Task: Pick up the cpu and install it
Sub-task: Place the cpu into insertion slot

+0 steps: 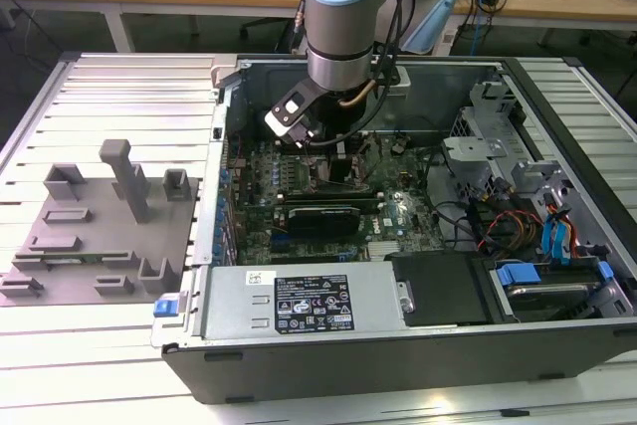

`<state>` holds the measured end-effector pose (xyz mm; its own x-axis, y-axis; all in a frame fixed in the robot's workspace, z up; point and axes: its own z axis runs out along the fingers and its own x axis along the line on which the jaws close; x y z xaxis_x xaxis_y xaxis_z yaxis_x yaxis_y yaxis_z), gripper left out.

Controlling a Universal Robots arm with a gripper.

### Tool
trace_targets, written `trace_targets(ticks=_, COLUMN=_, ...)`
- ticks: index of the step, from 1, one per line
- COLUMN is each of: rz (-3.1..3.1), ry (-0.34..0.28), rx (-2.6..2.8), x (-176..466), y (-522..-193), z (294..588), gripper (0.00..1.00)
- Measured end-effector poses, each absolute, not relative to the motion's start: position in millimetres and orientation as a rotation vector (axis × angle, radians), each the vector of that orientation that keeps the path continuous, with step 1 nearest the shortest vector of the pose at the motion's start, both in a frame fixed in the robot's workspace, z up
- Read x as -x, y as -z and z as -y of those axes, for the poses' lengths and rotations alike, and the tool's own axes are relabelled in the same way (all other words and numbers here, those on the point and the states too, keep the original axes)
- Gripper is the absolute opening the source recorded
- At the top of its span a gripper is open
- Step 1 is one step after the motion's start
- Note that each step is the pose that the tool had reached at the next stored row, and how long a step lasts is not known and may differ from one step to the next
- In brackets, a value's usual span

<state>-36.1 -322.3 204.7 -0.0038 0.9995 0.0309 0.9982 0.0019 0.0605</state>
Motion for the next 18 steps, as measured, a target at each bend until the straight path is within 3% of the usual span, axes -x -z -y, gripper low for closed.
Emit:
trace_targets(ticks=9, rz=-2.209, ry=-0.101, rx=-2.202, x=36.1, y=-204.6, z=322.2, gripper=0.54)
trace_targets(ticks=10, rz=-2.209, ry=-0.101, rx=-2.202, x=36.1, y=-204.7, z=322.2, gripper=0.60)
trace_targets(ticks=18, rz=-2.208, ry=-0.101, rx=-2.202, x=36.1, y=-207.7, z=322.1, gripper=0.59)
